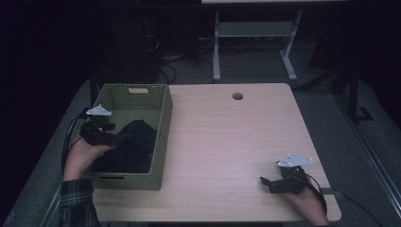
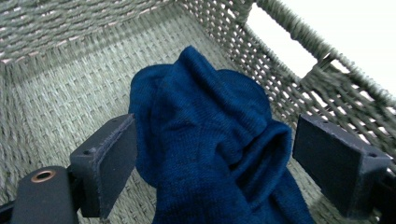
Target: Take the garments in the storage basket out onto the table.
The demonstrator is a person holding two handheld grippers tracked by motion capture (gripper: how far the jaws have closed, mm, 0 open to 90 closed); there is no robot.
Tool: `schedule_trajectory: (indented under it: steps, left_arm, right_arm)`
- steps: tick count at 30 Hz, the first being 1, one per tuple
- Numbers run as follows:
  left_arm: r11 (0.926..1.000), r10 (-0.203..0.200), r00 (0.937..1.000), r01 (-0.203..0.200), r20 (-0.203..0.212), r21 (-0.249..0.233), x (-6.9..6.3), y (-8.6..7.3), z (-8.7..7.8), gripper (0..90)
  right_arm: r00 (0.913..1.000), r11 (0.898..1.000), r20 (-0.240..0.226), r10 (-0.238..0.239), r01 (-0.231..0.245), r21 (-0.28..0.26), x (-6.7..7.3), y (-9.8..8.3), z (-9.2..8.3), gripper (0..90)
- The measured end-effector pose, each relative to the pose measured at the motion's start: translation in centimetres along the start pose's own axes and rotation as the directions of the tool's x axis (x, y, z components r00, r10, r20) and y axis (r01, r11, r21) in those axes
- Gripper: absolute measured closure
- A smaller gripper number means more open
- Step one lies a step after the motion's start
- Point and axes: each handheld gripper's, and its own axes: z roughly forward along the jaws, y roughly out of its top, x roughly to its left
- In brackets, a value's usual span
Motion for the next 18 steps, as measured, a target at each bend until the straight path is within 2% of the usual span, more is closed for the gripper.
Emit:
schedule_trajectory:
  steps: [18]
  left_arm:
    - [0.9958, -0.019, 0.9996, 0.021, -0.020, 0.089, 1.2, -1.2, 2.0, 14.2]
  right_arm:
    - [1.0000, 1.000, 0.000, 0.001, -0.001, 0.000, 0.0, 0.0, 0.0, 8.6]
